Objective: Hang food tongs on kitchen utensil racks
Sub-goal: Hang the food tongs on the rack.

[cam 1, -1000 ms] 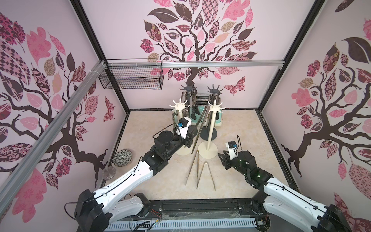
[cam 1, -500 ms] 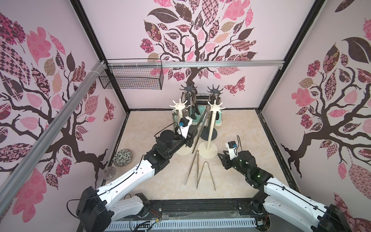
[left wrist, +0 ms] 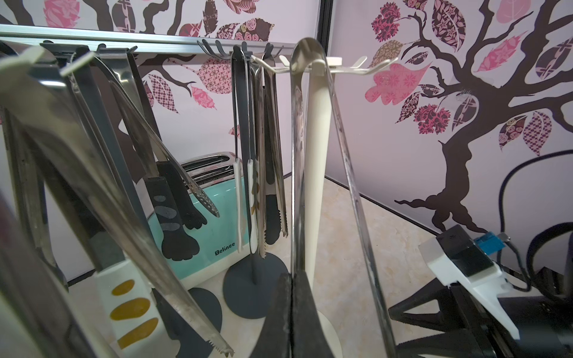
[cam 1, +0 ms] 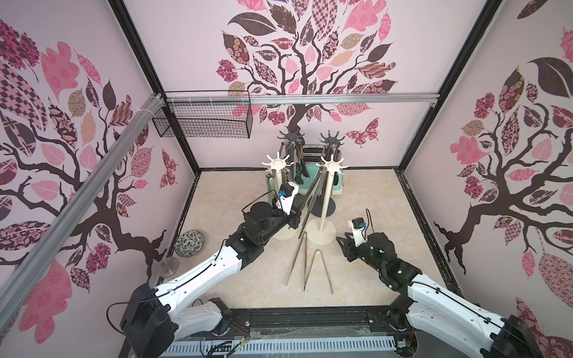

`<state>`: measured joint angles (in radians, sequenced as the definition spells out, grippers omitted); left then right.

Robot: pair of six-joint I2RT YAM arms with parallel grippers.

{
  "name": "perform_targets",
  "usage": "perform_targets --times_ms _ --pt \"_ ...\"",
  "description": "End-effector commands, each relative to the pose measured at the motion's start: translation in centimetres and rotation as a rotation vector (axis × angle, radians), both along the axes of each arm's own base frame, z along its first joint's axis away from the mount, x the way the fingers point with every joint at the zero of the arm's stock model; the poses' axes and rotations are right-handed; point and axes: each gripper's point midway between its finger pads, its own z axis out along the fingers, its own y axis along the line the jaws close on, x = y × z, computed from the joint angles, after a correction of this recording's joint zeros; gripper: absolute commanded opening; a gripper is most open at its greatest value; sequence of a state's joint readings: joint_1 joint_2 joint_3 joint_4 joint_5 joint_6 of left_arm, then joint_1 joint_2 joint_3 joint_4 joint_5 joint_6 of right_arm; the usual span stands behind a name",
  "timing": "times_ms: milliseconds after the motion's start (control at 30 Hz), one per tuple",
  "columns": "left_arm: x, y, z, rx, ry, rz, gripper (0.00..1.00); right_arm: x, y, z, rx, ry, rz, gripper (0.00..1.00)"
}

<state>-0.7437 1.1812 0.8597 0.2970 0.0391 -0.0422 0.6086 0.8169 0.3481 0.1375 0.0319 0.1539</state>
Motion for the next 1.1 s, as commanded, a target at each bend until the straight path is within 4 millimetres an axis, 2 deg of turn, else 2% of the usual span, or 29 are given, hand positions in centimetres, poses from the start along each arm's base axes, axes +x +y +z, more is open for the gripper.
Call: perform_targets --times_ms 0,533,1067 --pt "0.2 -0.1 -0.8 -0.008 0.016 -0.005 0.00 -0.2 0.1 0.0 -0.004 -0.005 0.011 0.46" --pt "1.3 -2.4 -4.2 0.050 0.100 -0.058 0.00 -0.1 0.1 -0.1 -0.016 -0.005 0.012 0.46" --pt "2.2 -3.8 -4.7 0.059 0.115 -0.083 0.00 -0.1 0.0 -0.3 -0.025 -0.007 0.011 0.46"
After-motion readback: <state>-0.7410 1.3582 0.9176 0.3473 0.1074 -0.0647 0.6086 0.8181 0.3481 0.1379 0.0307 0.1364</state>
